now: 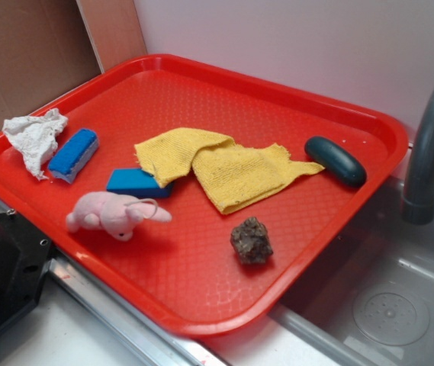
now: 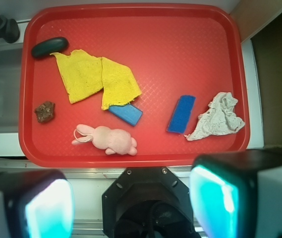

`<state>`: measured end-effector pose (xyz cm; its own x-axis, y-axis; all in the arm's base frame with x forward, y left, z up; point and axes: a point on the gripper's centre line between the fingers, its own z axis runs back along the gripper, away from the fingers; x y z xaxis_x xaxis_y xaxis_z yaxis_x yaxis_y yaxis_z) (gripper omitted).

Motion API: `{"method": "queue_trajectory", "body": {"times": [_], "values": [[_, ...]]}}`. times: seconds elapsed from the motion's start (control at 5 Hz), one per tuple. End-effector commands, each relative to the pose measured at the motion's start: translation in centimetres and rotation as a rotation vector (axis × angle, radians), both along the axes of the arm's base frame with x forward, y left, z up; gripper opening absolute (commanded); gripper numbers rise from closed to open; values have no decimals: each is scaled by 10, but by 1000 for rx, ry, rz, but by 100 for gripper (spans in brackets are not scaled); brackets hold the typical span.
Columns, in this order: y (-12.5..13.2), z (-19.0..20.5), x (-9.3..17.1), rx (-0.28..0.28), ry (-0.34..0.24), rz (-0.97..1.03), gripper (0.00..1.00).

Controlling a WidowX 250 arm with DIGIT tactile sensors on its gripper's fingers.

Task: Grab the rock.

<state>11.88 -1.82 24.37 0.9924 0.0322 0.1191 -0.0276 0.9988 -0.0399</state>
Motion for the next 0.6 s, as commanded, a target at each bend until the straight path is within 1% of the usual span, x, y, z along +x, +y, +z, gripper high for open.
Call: {"method": "queue_trajectory", "body": {"times": [0.0,0.2,0.4], "values": [[0,0,0,0,0,0,100],[-50,-23,18,-2,-128,-249,100],[-94,-43,28,-8,-163,-499,100]]}}
